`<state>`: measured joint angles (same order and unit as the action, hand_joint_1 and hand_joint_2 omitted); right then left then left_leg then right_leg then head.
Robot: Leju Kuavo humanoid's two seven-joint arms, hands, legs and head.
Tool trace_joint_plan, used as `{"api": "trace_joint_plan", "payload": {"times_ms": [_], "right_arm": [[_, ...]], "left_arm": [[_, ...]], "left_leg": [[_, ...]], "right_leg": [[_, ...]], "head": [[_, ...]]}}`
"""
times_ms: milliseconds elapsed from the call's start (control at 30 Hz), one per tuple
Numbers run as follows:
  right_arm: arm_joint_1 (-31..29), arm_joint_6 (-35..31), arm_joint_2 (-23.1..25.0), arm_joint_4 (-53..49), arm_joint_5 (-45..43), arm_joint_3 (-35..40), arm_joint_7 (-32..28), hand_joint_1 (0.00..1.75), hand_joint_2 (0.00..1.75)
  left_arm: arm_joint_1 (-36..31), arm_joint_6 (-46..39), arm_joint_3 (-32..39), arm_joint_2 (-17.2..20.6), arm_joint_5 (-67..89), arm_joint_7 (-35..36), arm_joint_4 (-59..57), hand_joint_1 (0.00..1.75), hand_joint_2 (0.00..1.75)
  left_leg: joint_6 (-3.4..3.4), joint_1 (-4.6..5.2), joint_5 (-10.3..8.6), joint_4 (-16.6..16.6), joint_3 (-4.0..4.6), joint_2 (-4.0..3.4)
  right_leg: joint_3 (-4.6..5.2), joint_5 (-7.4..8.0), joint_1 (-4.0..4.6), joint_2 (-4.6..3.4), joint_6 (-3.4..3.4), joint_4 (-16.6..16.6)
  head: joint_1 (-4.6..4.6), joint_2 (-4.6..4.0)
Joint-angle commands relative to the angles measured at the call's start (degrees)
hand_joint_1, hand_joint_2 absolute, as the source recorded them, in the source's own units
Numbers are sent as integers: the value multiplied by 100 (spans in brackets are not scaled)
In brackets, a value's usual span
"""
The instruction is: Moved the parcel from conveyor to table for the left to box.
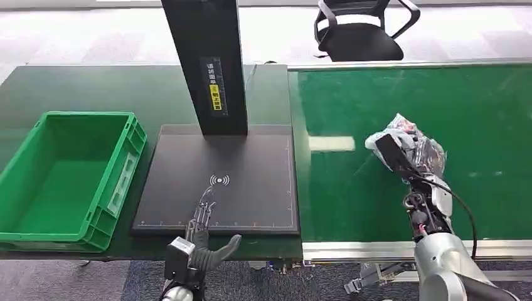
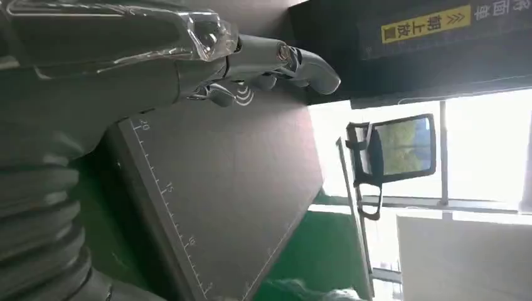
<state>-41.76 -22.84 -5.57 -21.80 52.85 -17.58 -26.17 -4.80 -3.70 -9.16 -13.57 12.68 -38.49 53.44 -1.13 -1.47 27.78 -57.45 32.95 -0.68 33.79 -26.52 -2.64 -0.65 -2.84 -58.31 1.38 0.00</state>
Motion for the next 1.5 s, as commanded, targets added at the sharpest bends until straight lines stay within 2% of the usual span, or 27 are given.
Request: {"api": "trace_joint_plan", "payload": {"times_ms": [33, 133, 167, 300, 433, 533, 600, 733, 767, 800, 833, 867, 967, 1033, 1133, 1200, 1233, 1400, 1500], "right_arm": [[-425, 114, 583, -807, -1207, -896, -1046, 175, 175], [-394, 99, 557, -806, -1295, -822, -1049, 175, 175], [-363, 108, 587, -891, -1625, -796, -1363, 175, 175], [254, 83, 698, -2313, -3116, 457, -1383, 175, 175], [759, 127, 789, -3576, -4077, 1351, -1383, 175, 175], [914, 418, 963, -4016, -4430, 1945, -1383, 175, 175], [766, 920, 1201, -3731, -4554, 2497, -1383, 175, 175], [216, 1768, 1828, -2509, -4857, 3300, -1383, 175, 175], [120, 1788, 1980, -2364, -4911, 3425, -1383, 175, 175], [-47, 1944, 2139, -2172, -5050, 3547, -1383, 175, 175], [-241, 1884, 2335, -2070, -5078, 3698, -1383, 175, 175], [-429, 1770, 2504, -1888, -5117, 3768, -1383, 175, 175], [-1134, 1407, 2557, -1286, -6701, 4898, -1292, 175, 175], [-1361, 1389, 2557, -1041, -7413, 5117, -1139, 175, 175], [-1729, 1641, 2557, -562, -8291, 5223, -892, 175, 175], [-1865, 1547, 2557, -389, -8507, 5528, -544, 175, 175], [-1903, 1399, 2557, -312, -8716, 5936, -298, 175, 175], [-1809, 1072, 2557, 10, -9463, 6976, -6, 175, 175], [-1672, 1066, 2557, 173, -9667, 7188, 24, 175, 175]], "left_arm": [[120, -160, -37, -393, -53, -151, -170, 0, 175], [114, -162, -48, -386, -64, -151, -175, 0, 175], [120, -186, -49, -387, -87, -151, -166, 0, 175], [153, -259, -87, -364, -141, -151, -128, 0, 175], [167, -303, -69, -370, -153, -151, -102, 0, 175], [178, -295, -58, -370, -133, -151, -83, 0, 175], [175, -269, -47, -369, -100, -151, -77, 0, 175], [151, -221, -64, -348, -6, -151, -67, 0, 175], [146, -213, -58, -353, 0, -151, -56, 0, 175], [134, -201, -69, -351, 24, -151, -49, 0, 175], [119, -190, -83, -349, 50, -150, -55, 0, 175], [105, -185, -106, -347, 79, -148, -62, 0, 175], [140, -189, -189, -321, 114, -131, -14, 0, 175], [67, -149, -240, -305, 115, -113, -137, 0, 175], [-135, -105, -264, -345, 119, -124, -405, 0, 175], [-164, -99, -278, -346, 125, -126, -425, 0, 175], [-141, -116, -288, -352, 134, -116, -398, 0, 175], [22, -167, -295, -337, 119, -46, -166, 0, 175], [70, -199, -290, -330, 104, 14, -88, 0, 175]], "left_leg": [[15, 3, 7, 4, -7, -12], [12, 3, 4, 2, -3, -1], [16, 3, 4, 5, -9, 1], [9, 4, 2, 2, 3, 1], [9, 3, 5, 2, 3, -2], [11, 5, 7, 4, 0, -10], [13, 2, 10, 7, -3, -26], [6, 2, 9, 8, 2, -57], [8, 1, 12, 12, -9, -84], [6, -1, 11, 7, -5, -84], [3, 0, 7, 5, 2, -63], [4, 2, 8, 3, 2, -74], [-3, 2, 4, -3, 12, -71], [-1, 2, 6, -5, 14, -75], [-4, 0, -6, 1, 17, -22], [-2, -1, -5, -1, 17, -19], [-5, 1, -8, 0, 19, -18], [-7, -2, -8, 6, 12, -12], [-1, -6, -9, 15, 1, 0]], "right_leg": [[2, -1, 3, -10, 31, 4], [3, -1, 1, 0, 20, 3], [-4, 0, 3, 2, 27, 8], [7, -1, -1, 2, 15, 2], [9, -2, 1, -2, 18, 2], [12, -3, 1, -8, 26, 0], [15, -1, 5, -24, 32, 2], [29, 5, 1, -49, 19, -6], [29, 9, 5, -74, 30, -5], [31, 7, 6, -72, 25, -11], [33, 3, 4, -52, 19, -15], [43, 4, 3, -64, 25, -20], [49, 2, 2, -61, 20, -27], [55, 3, 2, -66, 26, -31], [37, -3, 3, -13, 20, -20], [35, -3, 5, -10, 22, -19], [37, -3, 2, -9, 17, -19], [29, -2, 5, -10, 21, -11], [14, -2, 12, 0, 32, 1]], "head": [[2, 0], [2, 0], [2, 0], [2, 0], [2, 0], [2, 0], [2, 0], [2, 0], [2, 0], [2, 0], [0, 0], [2, 0], [2, 0], [2, 0], [2, 0], [2, 0], [4, 0], [4, 0], [2, 0]]}}
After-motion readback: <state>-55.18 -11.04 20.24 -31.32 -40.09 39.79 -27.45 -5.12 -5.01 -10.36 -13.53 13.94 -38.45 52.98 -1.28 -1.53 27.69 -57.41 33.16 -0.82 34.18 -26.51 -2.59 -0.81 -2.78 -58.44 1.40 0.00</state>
